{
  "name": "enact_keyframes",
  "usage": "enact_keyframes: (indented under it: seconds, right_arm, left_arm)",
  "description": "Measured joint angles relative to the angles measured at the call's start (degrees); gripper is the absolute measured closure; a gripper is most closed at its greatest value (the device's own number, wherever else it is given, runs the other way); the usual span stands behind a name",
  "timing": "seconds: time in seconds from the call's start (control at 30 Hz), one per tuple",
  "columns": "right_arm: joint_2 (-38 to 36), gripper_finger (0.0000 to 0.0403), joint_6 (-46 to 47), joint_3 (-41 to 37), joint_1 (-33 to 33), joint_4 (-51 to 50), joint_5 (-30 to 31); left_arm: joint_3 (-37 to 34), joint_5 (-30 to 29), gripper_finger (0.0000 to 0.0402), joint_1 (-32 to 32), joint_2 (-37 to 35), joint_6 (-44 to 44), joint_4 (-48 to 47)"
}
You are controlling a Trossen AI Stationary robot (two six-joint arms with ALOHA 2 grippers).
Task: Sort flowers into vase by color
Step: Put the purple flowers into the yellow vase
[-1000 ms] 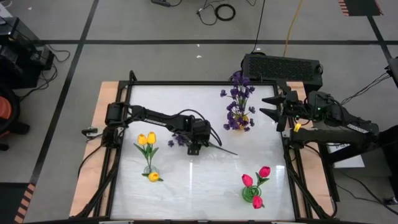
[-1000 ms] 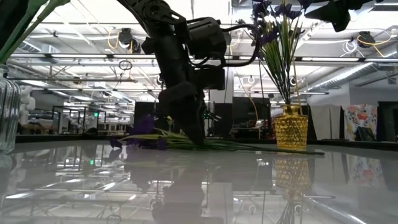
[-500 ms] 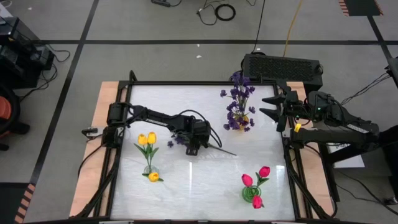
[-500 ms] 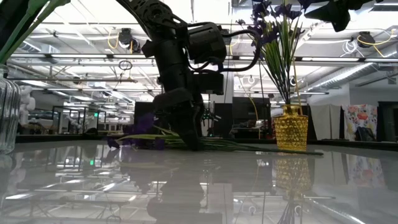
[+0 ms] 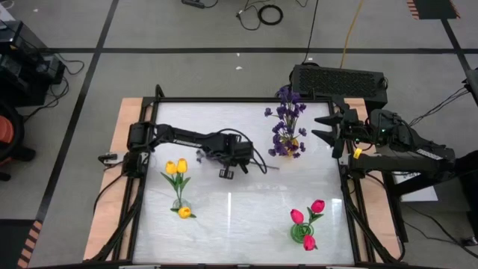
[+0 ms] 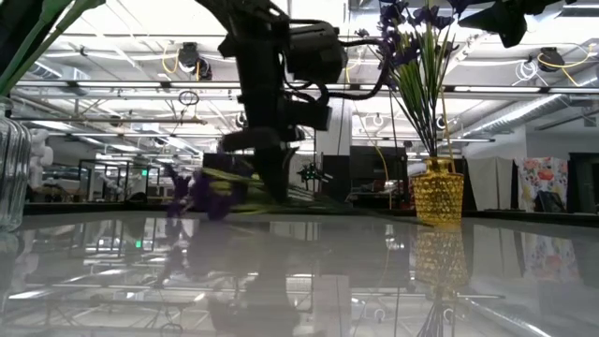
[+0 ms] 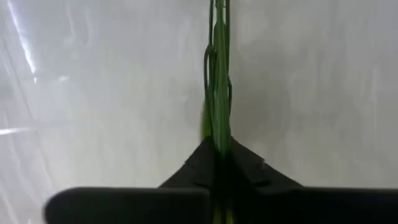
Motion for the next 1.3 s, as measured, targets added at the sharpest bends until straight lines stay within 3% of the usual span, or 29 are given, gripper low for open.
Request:
enact_keyframes:
  seconds: [0.1, 0.73, 0.93, 1.13, 1.3]
  right_arm:
    - [0.00, 0.0179, -0.09, 0.00, 0.00, 0.02, -0.02]
    - [0.00, 0.0179, -0.26, 0.00, 0.00, 3.57, -0.18]
    - [0.00, 0.0179, -0.22, 0.05, 0.00, 9.40, 0.06]
    - [1.99, 0.0179, -2.19, 4.97, 0.00, 14.93, -0.50]
    - [10.56, 0.0179, -2.39, 12.45, 0.04, 14.06, -4.47]
  left_arm:
    - [3.51, -1.05, 0.0393, 0.27, 0.00, 0.80, -3.96]
    - [26.26, -19.62, 0.0380, -0.38, 0.00, 6.63, -37.23]
    - [35.84, -21.16, 0.0380, -1.38, -0.04, 8.52, -44.38]
    - [43.49, -22.40, 0.0379, -1.79, -0.89, 9.64, -45.61]
    - [46.39, -24.40, 0.0379, -2.26, -3.03, 13.72, -45.73]
